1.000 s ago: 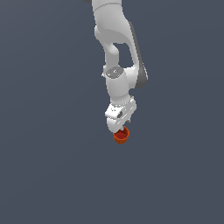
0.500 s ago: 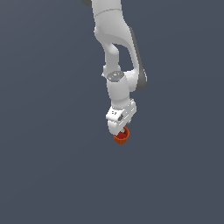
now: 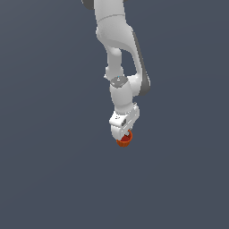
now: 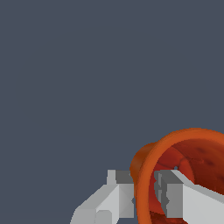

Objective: Pick up the object and move it to a goal position.

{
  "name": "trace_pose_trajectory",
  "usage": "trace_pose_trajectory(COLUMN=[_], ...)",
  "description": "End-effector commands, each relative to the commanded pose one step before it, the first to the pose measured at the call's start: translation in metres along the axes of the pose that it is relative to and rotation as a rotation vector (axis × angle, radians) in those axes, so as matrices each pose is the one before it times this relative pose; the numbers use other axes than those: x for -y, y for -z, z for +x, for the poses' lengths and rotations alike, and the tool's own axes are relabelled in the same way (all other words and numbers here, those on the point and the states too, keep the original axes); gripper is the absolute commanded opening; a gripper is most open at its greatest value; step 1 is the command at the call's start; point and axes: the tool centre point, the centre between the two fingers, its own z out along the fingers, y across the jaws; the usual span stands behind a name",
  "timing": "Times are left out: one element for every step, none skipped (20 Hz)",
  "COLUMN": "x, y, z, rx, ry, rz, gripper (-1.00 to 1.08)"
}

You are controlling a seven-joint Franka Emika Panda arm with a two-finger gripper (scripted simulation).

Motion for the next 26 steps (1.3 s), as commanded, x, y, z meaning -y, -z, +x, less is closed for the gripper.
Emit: trace_pose_trajectory(x=[-0.00012, 0.0, 0.0, 0.0, 0.0, 0.0, 0.0, 0.0, -0.00077, 0.00015, 0.00044, 0.00074, 0.00104, 0.00134, 0.00164, 0.00194, 0.00225, 0.00256, 0.00287, 0.00329, 0.00352, 0.00386, 0.00421, 0.00456, 0.00488, 0.00532], y=[0.00002, 0.0, 0.0, 0.0, 0.0, 0.0, 0.0, 0.0, 0.00028, 0.0002, 0.0006, 0.001, 0.0014, 0.0018, 0.00221, 0.00262, 0.00304, 0.00347, 0.0039, 0.00427, 0.0048, 0.00527, 0.00576, 0.00626, 0.00673, 0.00707], z=[0.00015, 0.0, 0.0, 0.0, 0.0, 0.0, 0.0, 0.0, -0.00077, 0.00019, 0.00056, 0.00093, 0.00131, 0.00169, 0.00207, 0.00246, 0.00285, 0.00325, 0.00366, 0.00416, 0.00451, 0.00495, 0.00542, 0.00589, 0.00633, 0.00686], rx=[-0.00021, 0.0, 0.0, 0.0, 0.0, 0.0, 0.0, 0.0, 0.0003, 0.0, 0.0, 0.0, 0.0, 0.0, 0.0, 0.0, 0.0, 0.0, 0.0, 0.00052, 0.0, 0.0, 0.0, 0.0, 0.0, 0.00047], ry=[0.00002, 0.0, 0.0, 0.0, 0.0, 0.0, 0.0, 0.0, -0.00165, 0.0, 0.0, 0.0, 0.0, 0.0, 0.0, 0.0, 0.0, 0.0, 0.0, 0.00028, 0.0, 0.0, 0.0, 0.0, 0.0, 0.00035], rz=[-0.00011, 0.0, 0.0, 0.0, 0.0, 0.0, 0.0, 0.0, -0.00073, 0.0, 0.0, 0.0, 0.0, 0.0, 0.0, 0.0, 0.0, 0.0, 0.0, -0.00036, 0.0, 0.0, 0.0, 0.0, 0.0, -0.00037], gripper=[-1.0, -1.0, -1.0, -1.0, -1.0, -1.0, -1.0, -1.0, -1.0, -1.0, -1.0, -1.0, -1.0, -1.0, -1.0, -1.0, -1.0, -1.0, -1.0, -1.0, -1.0, -1.0, -1.0, -1.0, -1.0, -1.0])
